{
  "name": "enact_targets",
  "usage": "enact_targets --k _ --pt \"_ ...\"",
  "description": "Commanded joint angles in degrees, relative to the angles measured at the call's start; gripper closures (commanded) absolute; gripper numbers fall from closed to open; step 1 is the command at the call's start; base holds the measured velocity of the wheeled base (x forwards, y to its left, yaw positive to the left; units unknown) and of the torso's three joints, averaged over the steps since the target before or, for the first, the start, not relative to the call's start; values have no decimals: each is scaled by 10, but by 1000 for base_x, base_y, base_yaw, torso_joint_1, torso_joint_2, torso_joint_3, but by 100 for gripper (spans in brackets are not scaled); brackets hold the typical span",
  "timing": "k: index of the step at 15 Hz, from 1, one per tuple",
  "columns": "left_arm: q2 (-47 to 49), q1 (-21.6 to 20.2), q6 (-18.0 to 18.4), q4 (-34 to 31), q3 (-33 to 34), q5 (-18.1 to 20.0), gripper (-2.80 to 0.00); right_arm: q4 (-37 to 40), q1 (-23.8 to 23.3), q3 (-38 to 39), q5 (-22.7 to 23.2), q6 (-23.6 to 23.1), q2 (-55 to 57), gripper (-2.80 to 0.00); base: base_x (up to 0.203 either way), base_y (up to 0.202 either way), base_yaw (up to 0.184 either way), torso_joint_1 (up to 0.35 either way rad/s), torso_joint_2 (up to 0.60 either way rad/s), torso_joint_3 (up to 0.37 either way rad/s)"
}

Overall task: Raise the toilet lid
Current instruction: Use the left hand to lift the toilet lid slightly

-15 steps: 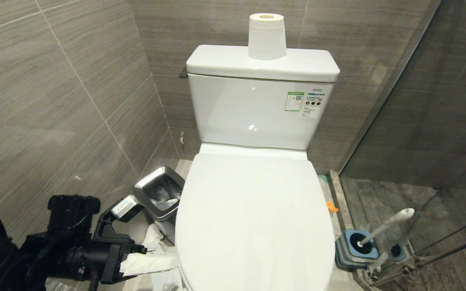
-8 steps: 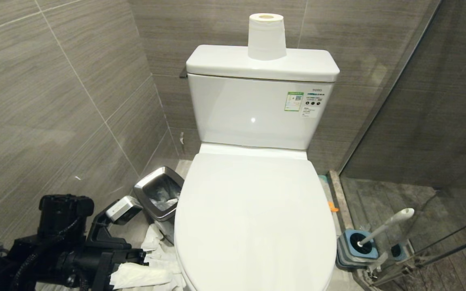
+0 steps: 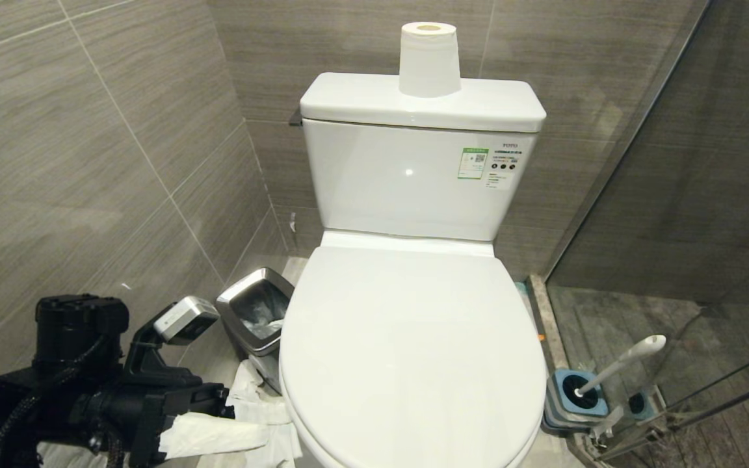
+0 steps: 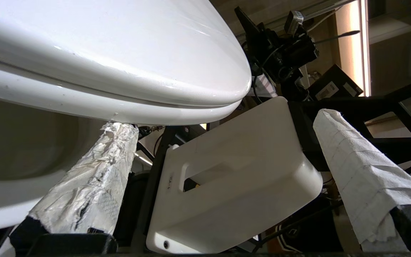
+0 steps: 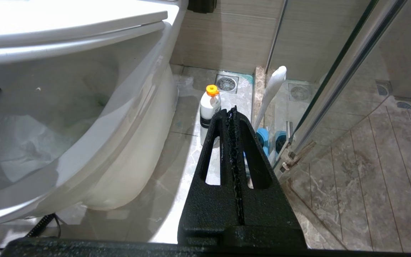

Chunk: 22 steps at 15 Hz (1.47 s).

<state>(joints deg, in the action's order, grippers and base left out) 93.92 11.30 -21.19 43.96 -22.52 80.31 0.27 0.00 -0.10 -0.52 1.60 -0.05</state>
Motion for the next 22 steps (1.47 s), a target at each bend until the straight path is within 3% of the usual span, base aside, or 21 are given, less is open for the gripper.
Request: enact_targets --k 1,8,15,22 --pt "-9 2 -1 4 -15 -3 -280 0 0 0 0 0 0 0 0 0 0 0 0 0" --pt "-3 2 -15 2 -111 -26 -280 0 1 0 0 0 0 0 0 0 0 0 0 0" --pt "-8 11 -85 4 -169 -41 -280 0 0 0 0 0 0 0 0 0 0 0 0 0" --pt "2 17 -98 3 -260 -43 -280 0 0 0 0 0 0 0 0 0 0 0 0 0"
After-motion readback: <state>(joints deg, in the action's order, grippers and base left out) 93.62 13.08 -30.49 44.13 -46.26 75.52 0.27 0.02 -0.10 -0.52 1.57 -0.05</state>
